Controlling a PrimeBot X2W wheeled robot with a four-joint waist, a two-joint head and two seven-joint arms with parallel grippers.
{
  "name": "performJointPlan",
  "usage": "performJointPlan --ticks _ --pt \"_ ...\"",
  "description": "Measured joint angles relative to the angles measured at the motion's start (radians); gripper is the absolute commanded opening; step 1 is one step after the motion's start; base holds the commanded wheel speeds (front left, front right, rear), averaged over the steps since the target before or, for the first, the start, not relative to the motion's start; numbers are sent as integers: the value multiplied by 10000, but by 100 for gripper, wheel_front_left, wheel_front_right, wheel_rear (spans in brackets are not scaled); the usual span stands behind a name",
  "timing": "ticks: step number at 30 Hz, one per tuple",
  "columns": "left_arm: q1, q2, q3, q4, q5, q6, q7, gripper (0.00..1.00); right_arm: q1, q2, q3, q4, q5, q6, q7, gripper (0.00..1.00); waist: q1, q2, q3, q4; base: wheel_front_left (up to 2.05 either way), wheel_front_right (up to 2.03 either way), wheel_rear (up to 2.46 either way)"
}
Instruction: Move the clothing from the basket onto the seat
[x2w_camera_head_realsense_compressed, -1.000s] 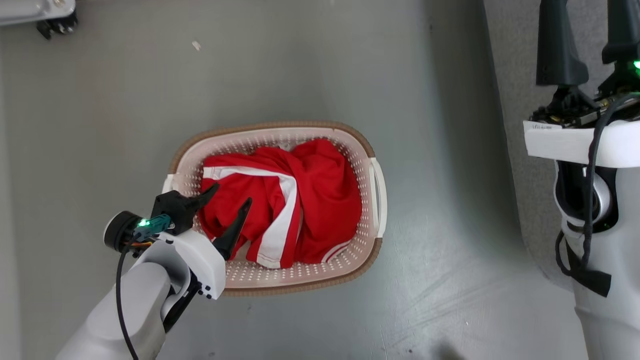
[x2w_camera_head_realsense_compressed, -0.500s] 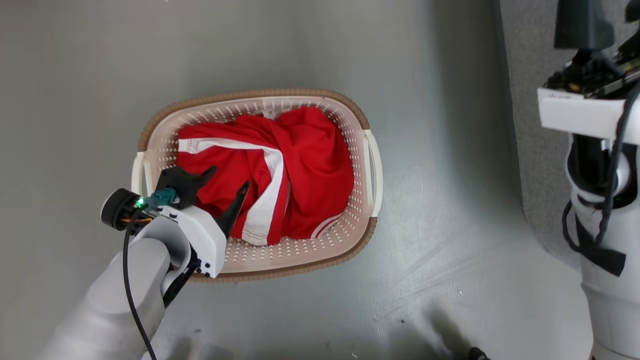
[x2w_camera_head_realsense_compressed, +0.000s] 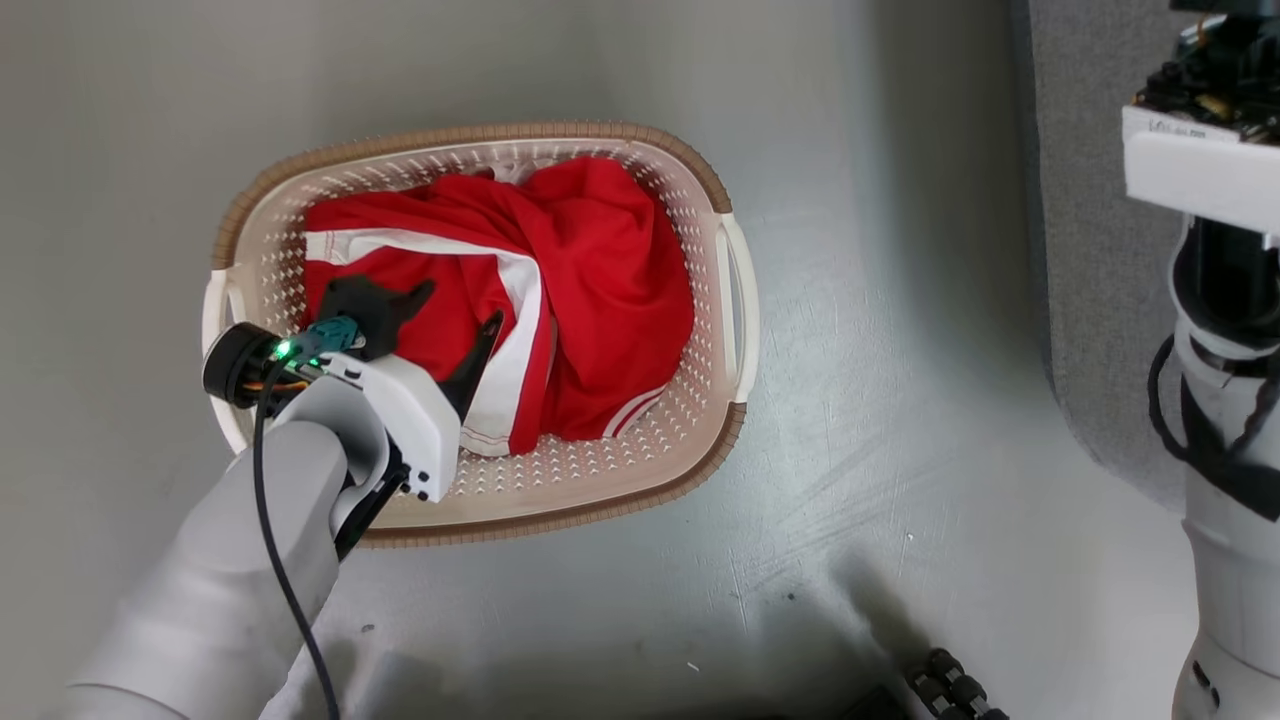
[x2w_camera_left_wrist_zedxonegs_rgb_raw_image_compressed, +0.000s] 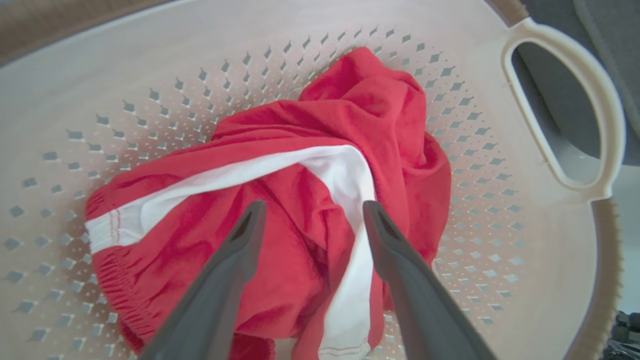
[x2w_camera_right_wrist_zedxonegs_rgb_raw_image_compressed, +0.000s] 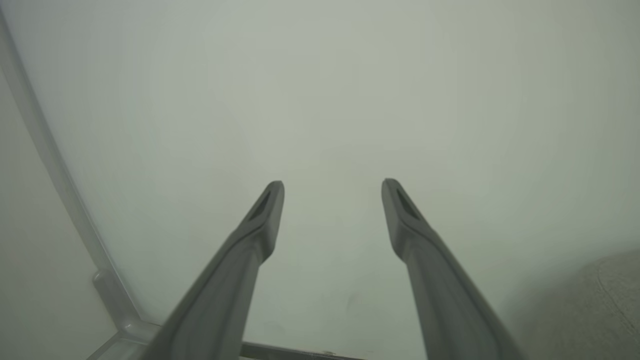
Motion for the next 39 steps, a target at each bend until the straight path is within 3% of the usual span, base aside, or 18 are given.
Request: performJointPlan --ticks 9,24,25,26,39 --pt "-244 -236 -566 107 -433 0 708 100 -278 -2 33 -35 150 0 0 100 0 0 561 -152 0 0 0" --pt "-977 61 -1018 640 -520 0 1141 100 -672 -2 17 -92 326 0 0 100 0 0 1193 -473 0 0 0" --pt "-993 71 -1051 656 -529 0 1183 42 -700 -2 15 -96 362 0 0 100 0 0 1218 -493 0 0 0" --pt "-1006 81 -1078 665 -529 0 1183 0 -707 -2 13 -96 393 0 0 100 -1 0 1243 -512 0 0 0" --pt "-1234 104 -1083 932 -965 0 951 0 -712 -2 2 -35 395 0 0 100 -1 0 1273 -477 0 0 0"
